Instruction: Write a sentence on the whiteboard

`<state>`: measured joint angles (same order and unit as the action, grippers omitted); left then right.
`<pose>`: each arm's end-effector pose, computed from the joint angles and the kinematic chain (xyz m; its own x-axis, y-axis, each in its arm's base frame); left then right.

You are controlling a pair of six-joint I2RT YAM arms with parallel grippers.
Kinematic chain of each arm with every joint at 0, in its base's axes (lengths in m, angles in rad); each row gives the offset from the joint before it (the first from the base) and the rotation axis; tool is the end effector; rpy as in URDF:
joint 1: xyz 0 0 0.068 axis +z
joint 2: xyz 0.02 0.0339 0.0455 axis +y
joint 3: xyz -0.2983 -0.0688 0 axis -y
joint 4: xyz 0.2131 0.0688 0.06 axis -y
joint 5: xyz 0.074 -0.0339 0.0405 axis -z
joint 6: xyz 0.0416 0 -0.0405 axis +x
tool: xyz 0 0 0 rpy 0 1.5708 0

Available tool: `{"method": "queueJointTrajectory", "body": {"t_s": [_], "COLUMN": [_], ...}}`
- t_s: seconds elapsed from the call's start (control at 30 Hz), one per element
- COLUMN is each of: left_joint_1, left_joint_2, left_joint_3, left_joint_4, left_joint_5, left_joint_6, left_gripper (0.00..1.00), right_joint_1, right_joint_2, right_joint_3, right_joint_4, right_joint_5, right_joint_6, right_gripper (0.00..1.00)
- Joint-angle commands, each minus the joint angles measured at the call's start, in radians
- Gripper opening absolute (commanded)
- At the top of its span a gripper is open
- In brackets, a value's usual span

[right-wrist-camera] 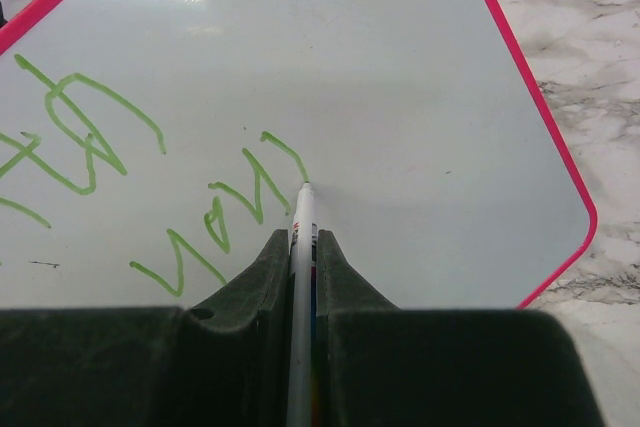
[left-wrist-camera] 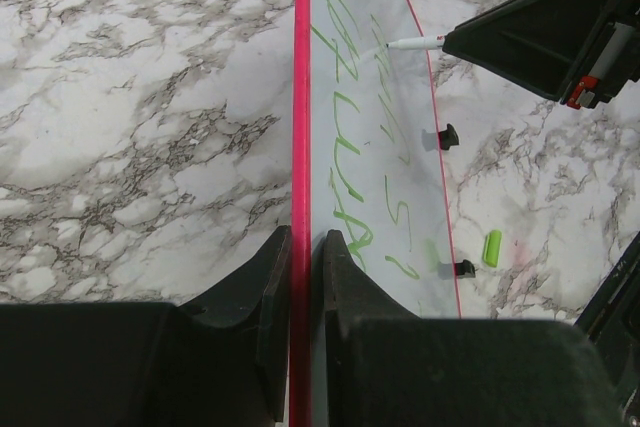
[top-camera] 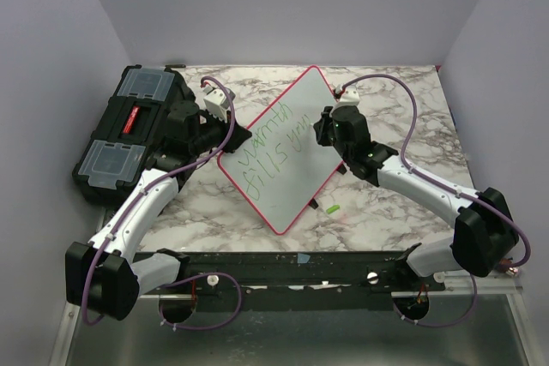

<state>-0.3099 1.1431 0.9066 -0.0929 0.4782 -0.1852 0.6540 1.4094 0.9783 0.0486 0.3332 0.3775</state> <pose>0.2060 -0.0861 0.3574 -0.4290 -0.0343 -0.9026 0.6170 0.7187 -0.3206 0.2431 0.1692 0.3311 -0.3985 0.1334 -0.9074 -0.2014 0.9525 0.2285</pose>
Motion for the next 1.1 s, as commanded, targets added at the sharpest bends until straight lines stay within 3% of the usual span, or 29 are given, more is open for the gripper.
{"method": "queueJointTrajectory", "body": {"t_s": [0.0,1.07], "left_joint_1": [-0.012,-0.012], "left_joint_2": [-0.016,-0.014], "left_joint_3": [0.002,0.002], "left_joint_4": [0.021,0.019], "left_joint_5": [-0.006,-0.012], "left_joint_6": [0.081,0.084], "left_gripper": [0.0,0.0], "right_joint_1": [0.001,-0.012], "right_joint_2": [-0.005,0.1], "right_joint_3": [0.001,0.155], "right_joint_4": [-0.036,-0.027], "right_joint_5": [-0.022,0.024], "right_joint_6": [0.014,-0.03], "right_gripper": [0.01,0.01]}}
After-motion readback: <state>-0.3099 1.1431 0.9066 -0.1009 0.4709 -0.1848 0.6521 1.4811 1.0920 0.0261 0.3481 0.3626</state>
